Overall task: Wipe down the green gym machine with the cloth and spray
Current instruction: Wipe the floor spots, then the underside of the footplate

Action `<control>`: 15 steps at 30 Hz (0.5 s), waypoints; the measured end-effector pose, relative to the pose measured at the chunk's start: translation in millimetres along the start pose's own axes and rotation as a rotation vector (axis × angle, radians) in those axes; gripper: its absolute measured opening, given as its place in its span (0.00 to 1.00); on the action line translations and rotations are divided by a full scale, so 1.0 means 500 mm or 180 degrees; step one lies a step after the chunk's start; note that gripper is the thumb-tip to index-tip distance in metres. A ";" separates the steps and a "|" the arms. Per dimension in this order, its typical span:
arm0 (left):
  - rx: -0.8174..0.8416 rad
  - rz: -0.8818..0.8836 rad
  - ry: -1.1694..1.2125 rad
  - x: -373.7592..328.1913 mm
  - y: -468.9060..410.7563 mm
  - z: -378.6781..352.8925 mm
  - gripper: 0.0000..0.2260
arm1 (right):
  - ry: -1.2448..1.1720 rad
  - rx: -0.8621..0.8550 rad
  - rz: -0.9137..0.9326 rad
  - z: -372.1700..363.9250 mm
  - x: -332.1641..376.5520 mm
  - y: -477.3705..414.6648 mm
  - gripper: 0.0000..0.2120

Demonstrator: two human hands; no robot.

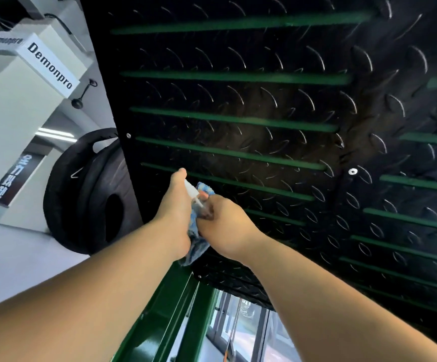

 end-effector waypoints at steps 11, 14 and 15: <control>0.0424 0.0190 0.0152 0.047 -0.042 0.000 0.22 | -0.0713 0.0063 -0.0606 0.001 -0.040 -0.008 0.06; 0.0410 0.0233 0.0077 0.061 -0.050 -0.007 0.28 | -0.0917 0.0160 -0.0832 0.009 -0.051 -0.005 0.05; 0.0423 0.0303 0.0056 0.065 -0.049 -0.016 0.29 | -0.0927 0.0197 -0.0927 0.013 -0.060 -0.005 0.07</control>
Point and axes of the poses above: each hand's wrist, its own y-axis away from the middle knuckle, its own z-axis out of the back of the hand, x = y × z, the point moved 3 cm from there along -y, towards the middle knuckle, and after that the axes turned 6 degrees about -y, right-handed, at the moved point
